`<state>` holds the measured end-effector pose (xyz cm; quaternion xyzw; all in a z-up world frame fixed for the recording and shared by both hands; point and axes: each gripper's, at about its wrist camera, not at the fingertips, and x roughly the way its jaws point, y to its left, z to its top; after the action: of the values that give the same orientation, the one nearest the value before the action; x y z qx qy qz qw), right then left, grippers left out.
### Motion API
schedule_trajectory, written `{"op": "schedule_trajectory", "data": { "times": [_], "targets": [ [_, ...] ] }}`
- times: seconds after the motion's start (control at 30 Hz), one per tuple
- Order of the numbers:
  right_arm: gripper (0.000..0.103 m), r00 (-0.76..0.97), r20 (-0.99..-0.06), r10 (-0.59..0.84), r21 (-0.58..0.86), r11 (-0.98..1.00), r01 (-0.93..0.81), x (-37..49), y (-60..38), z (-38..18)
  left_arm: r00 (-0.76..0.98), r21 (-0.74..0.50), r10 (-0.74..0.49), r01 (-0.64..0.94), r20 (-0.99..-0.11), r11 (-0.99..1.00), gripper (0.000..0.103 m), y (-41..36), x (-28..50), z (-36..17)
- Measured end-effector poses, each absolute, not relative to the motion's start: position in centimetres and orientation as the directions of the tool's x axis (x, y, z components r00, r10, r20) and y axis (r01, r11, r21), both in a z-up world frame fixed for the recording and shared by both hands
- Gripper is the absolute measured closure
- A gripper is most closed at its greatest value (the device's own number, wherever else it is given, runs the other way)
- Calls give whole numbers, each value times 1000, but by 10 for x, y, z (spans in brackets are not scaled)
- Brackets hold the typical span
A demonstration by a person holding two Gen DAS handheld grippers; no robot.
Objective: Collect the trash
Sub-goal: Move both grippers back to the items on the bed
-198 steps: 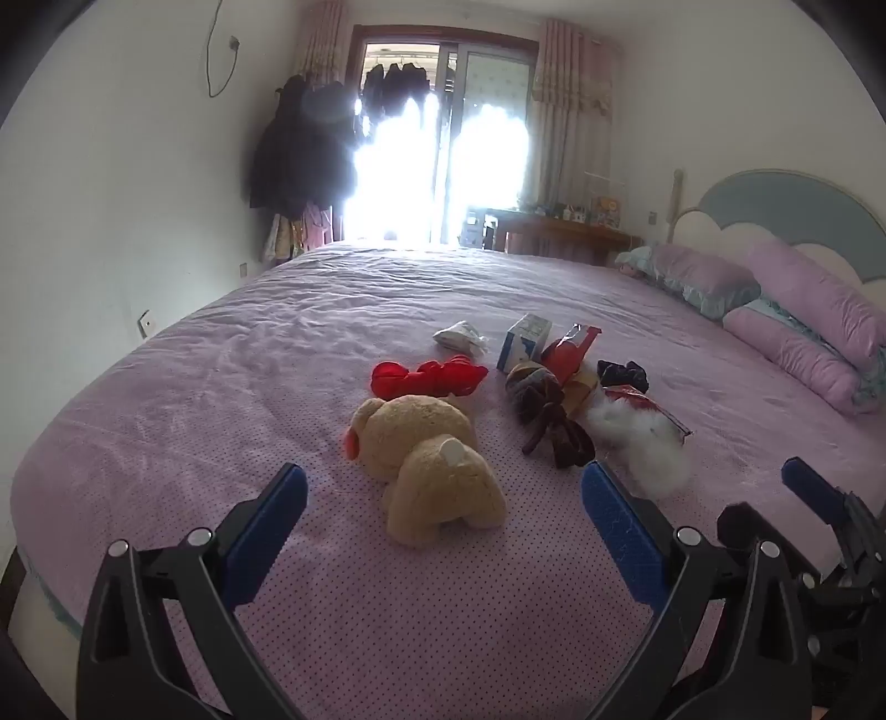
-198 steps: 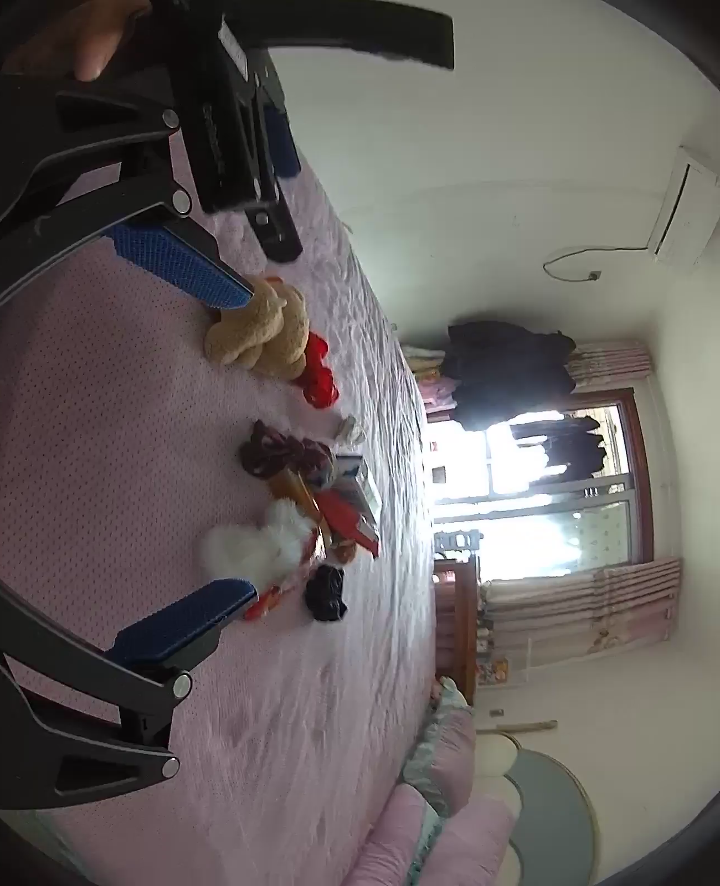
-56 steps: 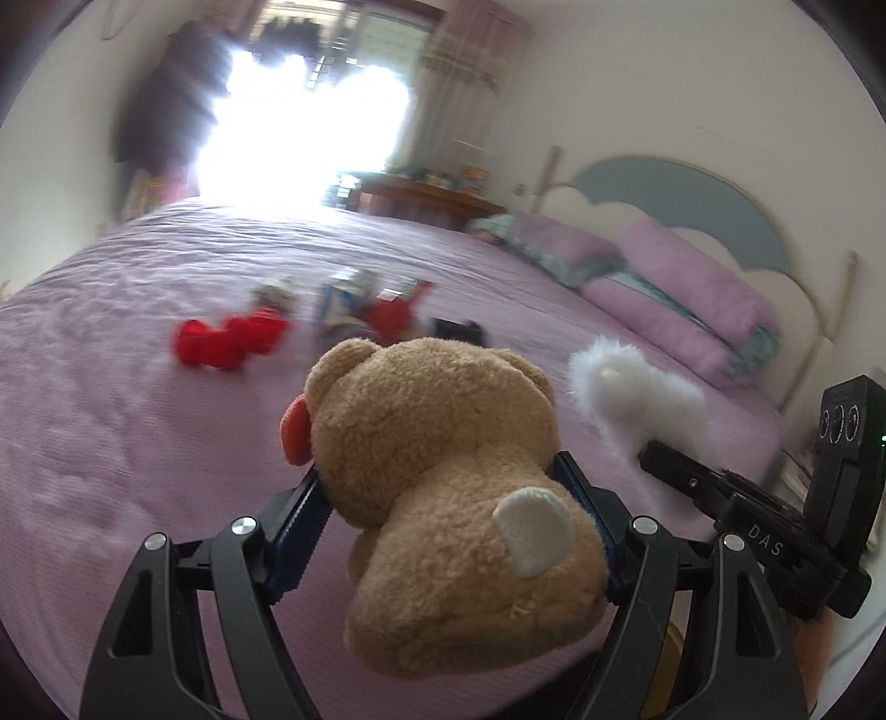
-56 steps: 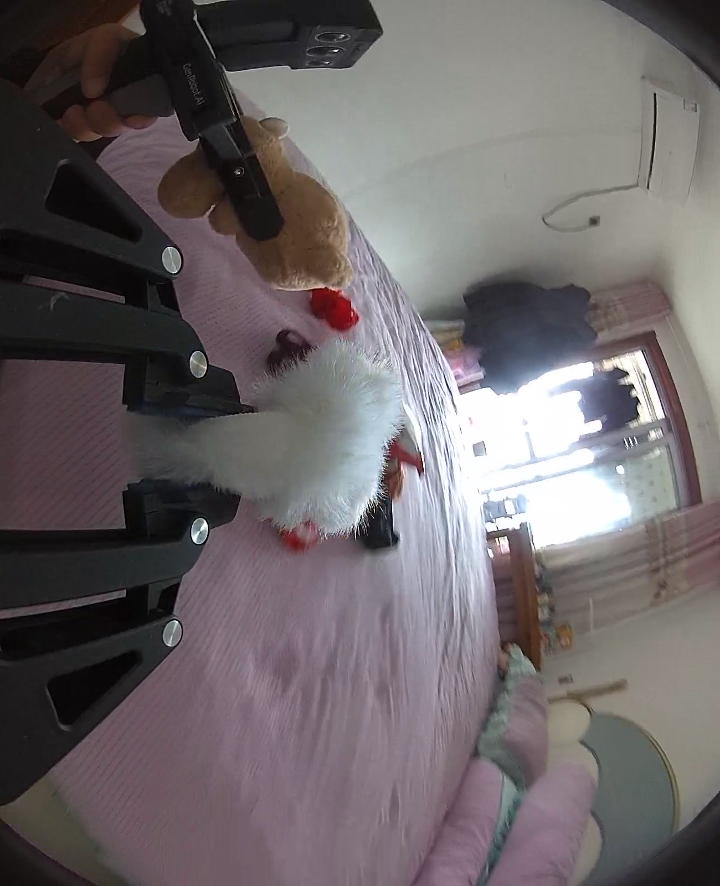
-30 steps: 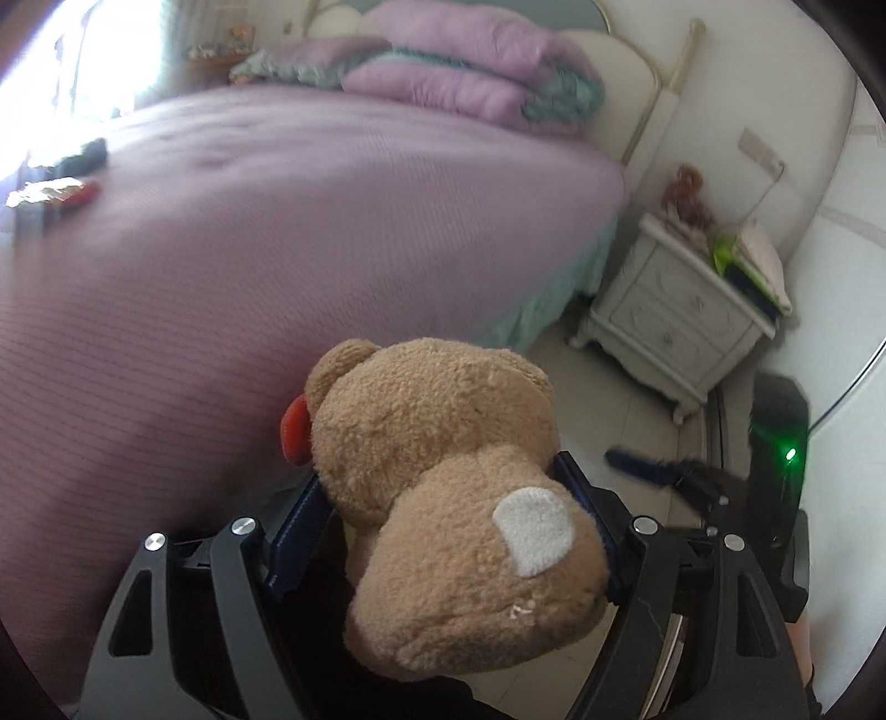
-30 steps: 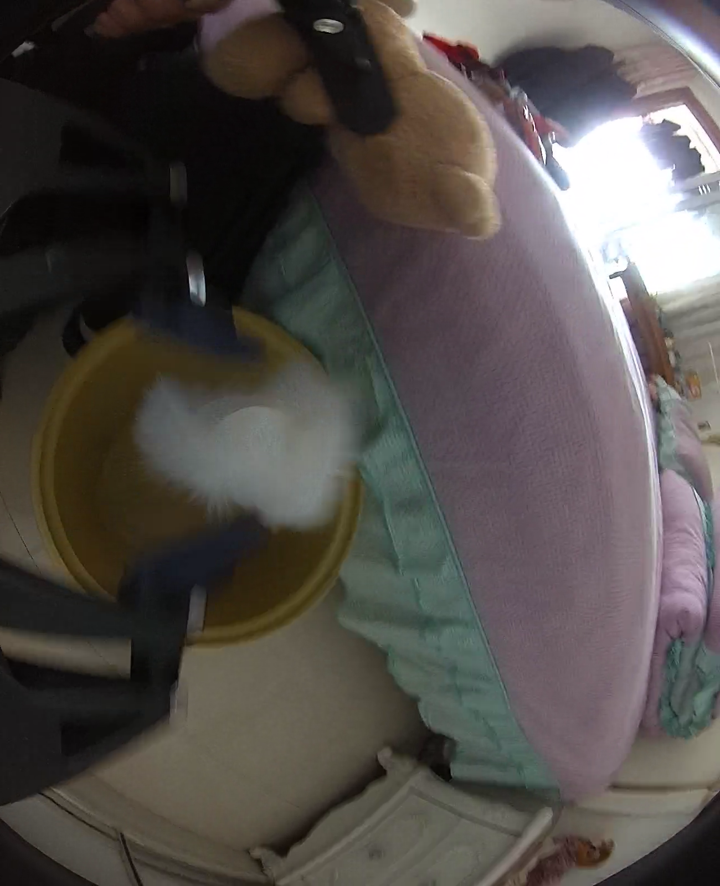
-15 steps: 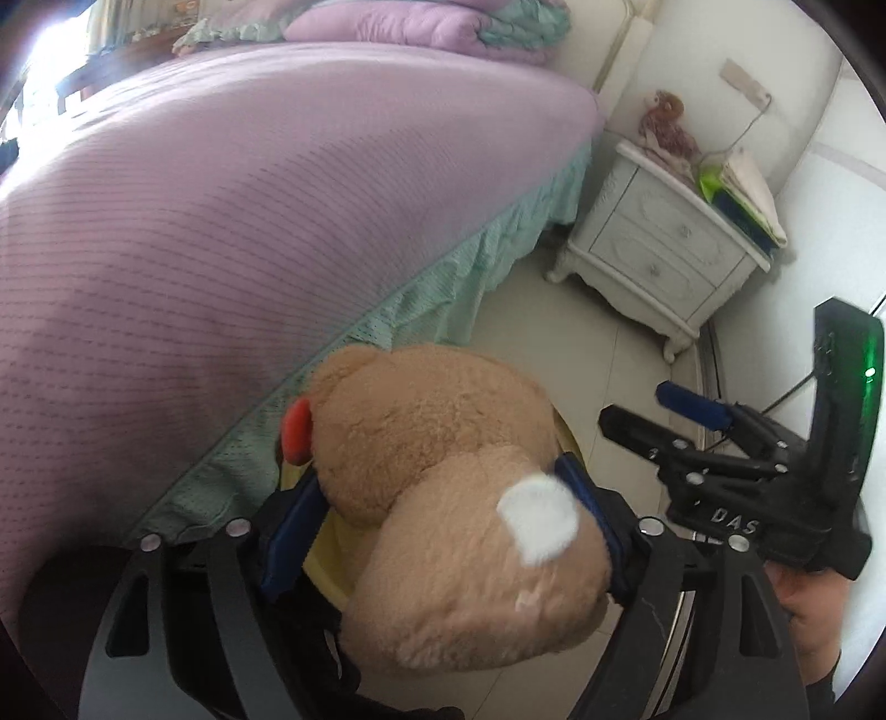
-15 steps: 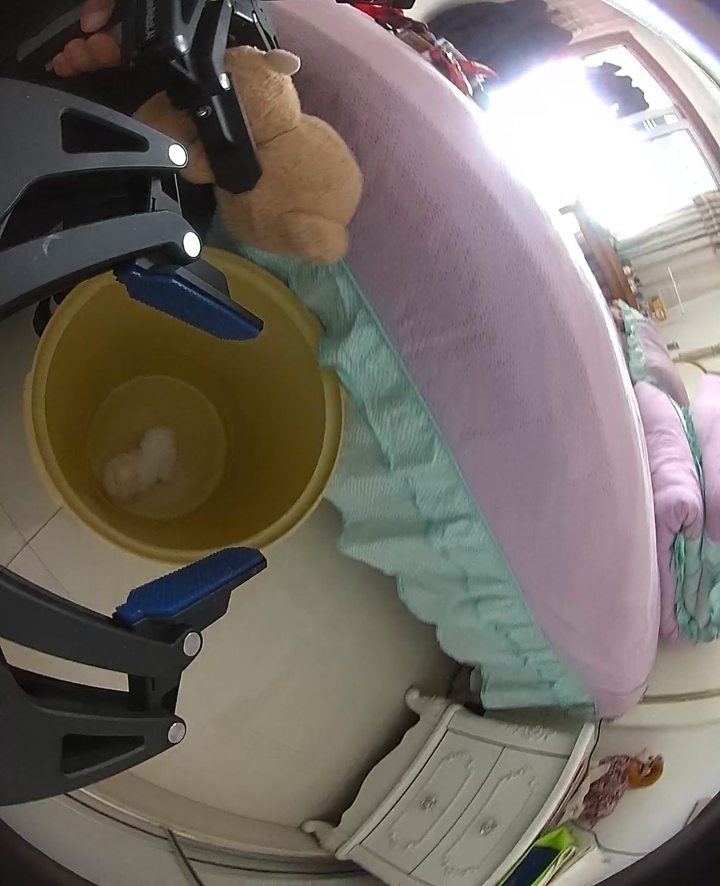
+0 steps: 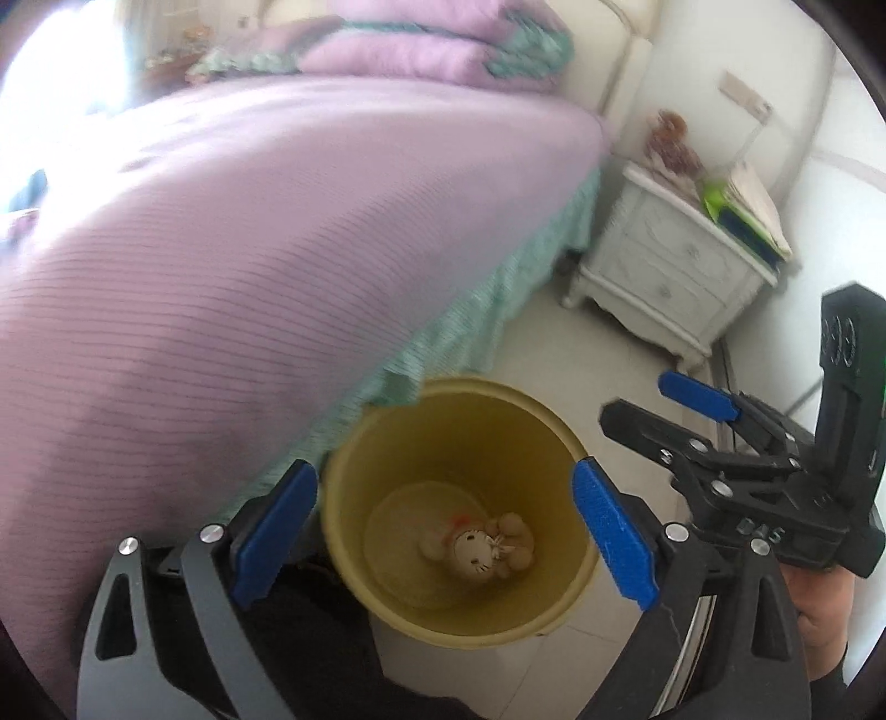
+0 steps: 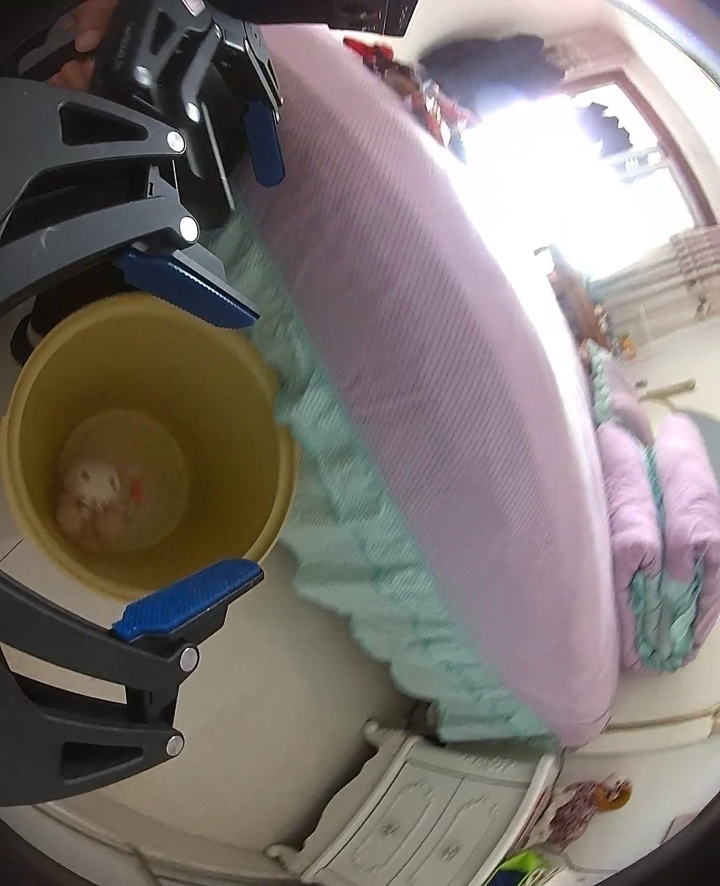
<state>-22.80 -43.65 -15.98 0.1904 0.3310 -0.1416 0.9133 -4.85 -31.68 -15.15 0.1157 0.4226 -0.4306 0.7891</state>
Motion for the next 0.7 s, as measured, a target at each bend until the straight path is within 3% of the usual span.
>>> {"op": "schedule_trajectory", "data": {
  "times": [0.2,0.47,0.7],
  "targets": [
    [8,827,-558,-68,257,934,249,-199,-397,-124,456,-123,-560,690,-691,713,6,-258,-30,-113],
    [8,904,-424,52,227,973,51,-141,-326,-78,682,-80,-447,498,-579,863,4,-168,-4,-62],
    [8,912,-362,194,278,956,-93,-87,-277,-56,797,-78,-302,308,-523,948,4,-92,23,-38]
  ]
}}
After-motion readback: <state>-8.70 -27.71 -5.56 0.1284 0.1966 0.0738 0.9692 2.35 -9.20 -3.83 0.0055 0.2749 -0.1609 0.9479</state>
